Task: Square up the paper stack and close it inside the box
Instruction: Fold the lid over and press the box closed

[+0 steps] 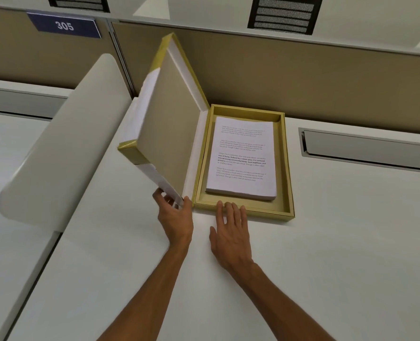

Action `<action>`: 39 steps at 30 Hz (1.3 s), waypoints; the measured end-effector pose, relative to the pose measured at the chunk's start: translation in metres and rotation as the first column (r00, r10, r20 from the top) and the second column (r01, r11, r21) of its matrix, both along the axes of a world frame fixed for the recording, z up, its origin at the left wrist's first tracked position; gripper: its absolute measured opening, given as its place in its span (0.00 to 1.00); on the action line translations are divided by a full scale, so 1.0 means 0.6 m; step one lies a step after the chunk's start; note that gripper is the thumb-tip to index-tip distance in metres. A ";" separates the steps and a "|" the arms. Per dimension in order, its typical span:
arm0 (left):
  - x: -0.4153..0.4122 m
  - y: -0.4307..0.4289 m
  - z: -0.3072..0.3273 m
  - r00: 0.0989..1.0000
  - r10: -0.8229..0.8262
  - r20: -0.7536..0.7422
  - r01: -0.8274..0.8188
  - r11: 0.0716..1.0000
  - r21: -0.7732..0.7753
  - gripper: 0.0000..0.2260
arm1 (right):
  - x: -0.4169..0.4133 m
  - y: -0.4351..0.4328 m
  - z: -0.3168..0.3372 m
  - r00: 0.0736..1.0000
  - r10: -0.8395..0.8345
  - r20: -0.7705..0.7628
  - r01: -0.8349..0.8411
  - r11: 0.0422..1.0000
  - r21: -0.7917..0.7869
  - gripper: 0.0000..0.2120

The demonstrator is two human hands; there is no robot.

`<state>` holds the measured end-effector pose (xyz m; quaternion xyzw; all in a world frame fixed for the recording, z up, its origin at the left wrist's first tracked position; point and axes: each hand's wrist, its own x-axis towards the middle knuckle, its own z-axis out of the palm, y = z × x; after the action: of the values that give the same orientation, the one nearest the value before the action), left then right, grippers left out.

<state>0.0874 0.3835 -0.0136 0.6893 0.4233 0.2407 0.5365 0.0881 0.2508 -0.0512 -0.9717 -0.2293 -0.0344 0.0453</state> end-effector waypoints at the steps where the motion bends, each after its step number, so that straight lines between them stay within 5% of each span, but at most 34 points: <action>1: 0.000 -0.005 0.001 1.000 -0.020 -0.013 0.020 0.999 0.025 0.30 | 0.000 0.000 0.002 1.000 -0.001 0.005 0.001 1.000 0.005 0.35; 9: 0.001 -0.033 0.015 0.975 -0.203 -0.086 0.219 0.938 0.268 0.31 | -0.004 0.003 0.028 0.997 -0.076 0.024 0.072 0.988 0.135 0.31; 15: 0.000 -0.050 0.015 0.935 -0.264 -0.237 0.345 0.837 0.426 0.29 | 0.012 -0.009 0.052 0.958 -0.053 -0.282 0.163 0.910 0.380 0.31; 17: -0.003 -0.055 0.012 0.904 -0.296 -0.308 0.420 0.752 0.509 0.30 | 0.020 -0.014 0.065 0.906 -0.045 -0.421 0.299 0.771 0.562 0.32; 21: 0.001 -0.064 0.008 0.865 -0.299 -0.404 0.497 0.621 0.606 0.31 | 0.031 -0.040 0.089 0.809 0.041 -0.586 0.542 0.331 0.772 0.31; 25: 0.006 -0.071 -0.002 0.828 -0.279 -0.487 0.556 0.521 0.648 0.26 | 0.041 -0.066 0.102 0.815 0.066 -0.575 0.579 -0.063 0.813 0.31; 29: 0.004 -0.079 -0.013 0.812 -0.299 -0.501 0.581 0.500 0.643 0.26 | 0.071 -0.098 0.109 0.758 -0.099 -0.645 0.575 -0.366 0.732 0.22; 34: 0.004 -0.094 -0.022 0.788 -0.286 -0.545 0.611 0.473 0.635 0.27 | 0.096 -0.140 0.091 0.563 -0.326 -0.760 0.666 -0.365 0.650 0.23; 39: 0.003 -0.096 -0.025 0.801 -0.407 -0.439 0.598 0.562 0.571 0.23 | 0.108 -0.166 0.077 0.516 -0.484 -0.707 0.699 -0.239 0.674 0.14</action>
<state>0.0890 0.3258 -0.0287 0.9534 0.1526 0.1232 0.2291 0.1531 0.1512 -0.0051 -0.6793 0.3557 -0.1014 0.6339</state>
